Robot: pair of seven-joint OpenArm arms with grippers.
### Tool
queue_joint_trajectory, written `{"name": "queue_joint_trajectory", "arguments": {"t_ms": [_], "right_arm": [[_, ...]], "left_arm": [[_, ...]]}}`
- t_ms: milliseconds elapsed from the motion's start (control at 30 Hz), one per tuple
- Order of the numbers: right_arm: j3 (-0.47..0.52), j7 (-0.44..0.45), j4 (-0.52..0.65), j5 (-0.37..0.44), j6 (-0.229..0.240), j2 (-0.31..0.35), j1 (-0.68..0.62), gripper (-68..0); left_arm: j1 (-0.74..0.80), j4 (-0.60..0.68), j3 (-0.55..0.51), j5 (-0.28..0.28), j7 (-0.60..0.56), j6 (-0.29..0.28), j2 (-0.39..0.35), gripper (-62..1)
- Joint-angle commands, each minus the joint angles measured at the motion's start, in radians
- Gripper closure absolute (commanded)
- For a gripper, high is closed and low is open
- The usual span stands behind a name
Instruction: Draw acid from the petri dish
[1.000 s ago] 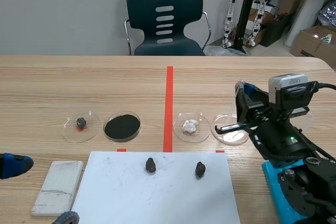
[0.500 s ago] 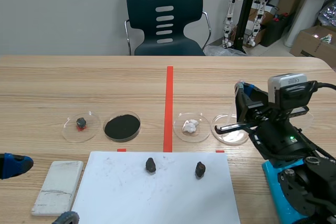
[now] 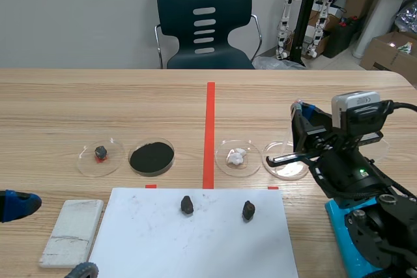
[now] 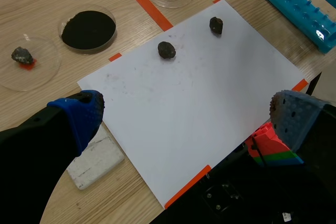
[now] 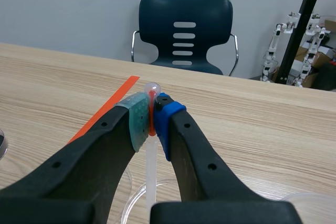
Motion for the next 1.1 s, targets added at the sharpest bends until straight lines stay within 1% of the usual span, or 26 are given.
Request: {"name": "queue_joint_trajectory", "arguments": {"t_ms": [0,167,733,833,1067], "right_arm": [[0.006,0.0,0.009,0.003,-0.003,0.003,0.011,-3.8],[0.006,0.0,0.009,-0.009,-0.003,0.003,0.011,-3.8],[0.006,0.008,0.009,-0.012,-0.003,0.003,0.011,-3.8],[0.006,0.012,0.009,-0.012,-0.003,0.003,0.011,-5.3],[0.006,0.014,0.009,-0.013,-0.003,0.003,0.011,-5.3]], "left_arm": [[-0.003,0.014,-0.003,-0.011,-0.01,0.002,0.008,-62.3],[-0.003,0.014,-0.003,-0.011,-0.01,0.002,0.008,-62.3],[-0.003,0.014,-0.003,-0.011,-0.01,0.002,0.008,-62.3],[-0.003,0.014,-0.003,-0.011,-0.01,0.002,0.008,-62.3],[-0.003,0.014,-0.003,-0.011,-0.01,0.002,0.008,-62.3]]}}
